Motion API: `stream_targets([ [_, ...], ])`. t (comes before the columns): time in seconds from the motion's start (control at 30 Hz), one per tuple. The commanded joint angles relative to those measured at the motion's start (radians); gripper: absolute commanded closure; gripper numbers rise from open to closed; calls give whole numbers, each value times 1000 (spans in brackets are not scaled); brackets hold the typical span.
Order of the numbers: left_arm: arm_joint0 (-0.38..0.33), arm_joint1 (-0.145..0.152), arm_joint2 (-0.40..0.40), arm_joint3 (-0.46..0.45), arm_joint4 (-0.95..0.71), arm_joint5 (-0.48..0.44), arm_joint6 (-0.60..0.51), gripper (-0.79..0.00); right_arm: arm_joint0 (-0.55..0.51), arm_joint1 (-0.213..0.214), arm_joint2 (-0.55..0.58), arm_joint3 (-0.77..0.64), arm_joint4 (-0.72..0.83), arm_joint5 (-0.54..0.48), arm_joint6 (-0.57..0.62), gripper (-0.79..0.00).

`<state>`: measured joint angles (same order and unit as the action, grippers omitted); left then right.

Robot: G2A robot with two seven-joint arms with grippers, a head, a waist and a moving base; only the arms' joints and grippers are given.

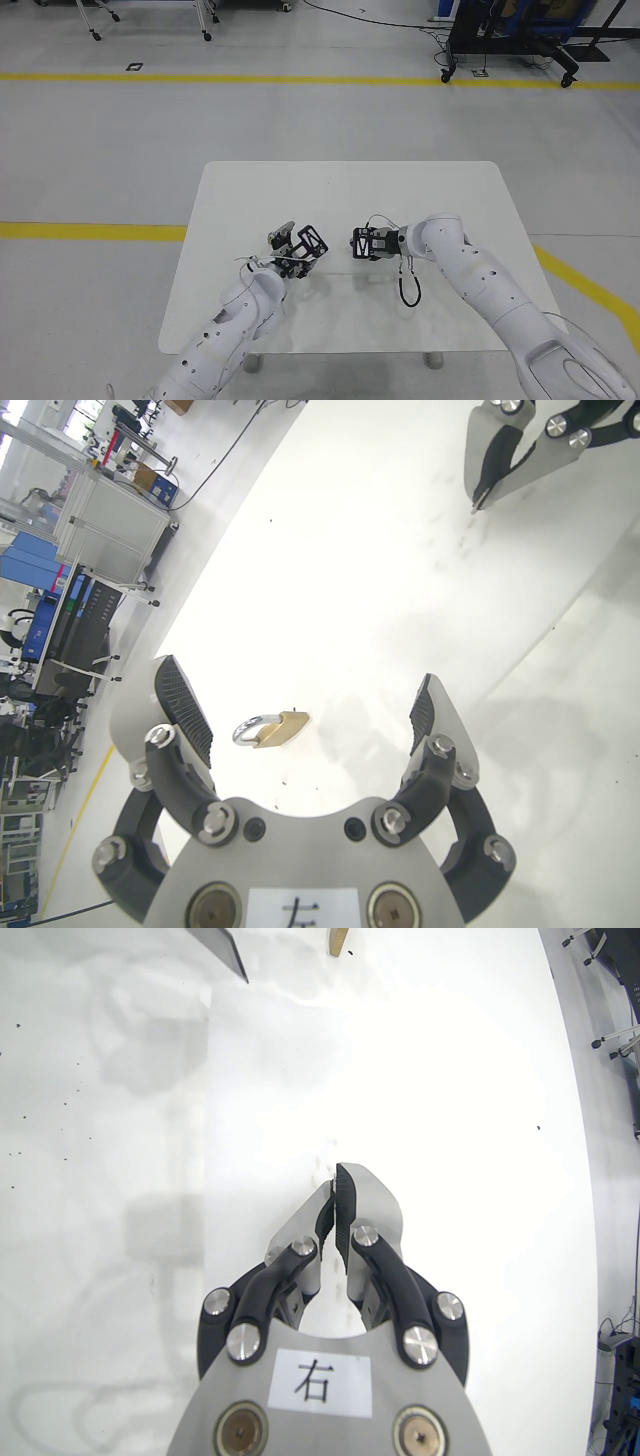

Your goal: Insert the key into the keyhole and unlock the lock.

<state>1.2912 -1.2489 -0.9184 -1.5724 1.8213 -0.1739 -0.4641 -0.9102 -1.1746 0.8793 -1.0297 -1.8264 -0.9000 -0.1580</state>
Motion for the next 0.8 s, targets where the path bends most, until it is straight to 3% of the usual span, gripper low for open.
stream_targets([
  [0.0, -15, -5, 16, 20, 16, 1, -16, -785, 0, 0, 0, 0, 0, 0, 0, 0],
  [0.33, -41, -25, 32, 66, -12, 12, -38, -785, 0, 0, 0, 0, 0, 0, 0, 0],
  [0.43, -38, -26, 22, 70, -25, 10, -25, -785, -22, 11, 23, -26, 21, -3, -57, 0],
  [0.63, -12, -20, -9, 37, -31, -12, 19, -785, -103, 84, 127, -114, -49, -91, -359, 0],
  [0.77, 37, -7, -57, -45, -49, -35, 57, -785, -160, 129, 197, -139, -90, -112, -540, 0],
])
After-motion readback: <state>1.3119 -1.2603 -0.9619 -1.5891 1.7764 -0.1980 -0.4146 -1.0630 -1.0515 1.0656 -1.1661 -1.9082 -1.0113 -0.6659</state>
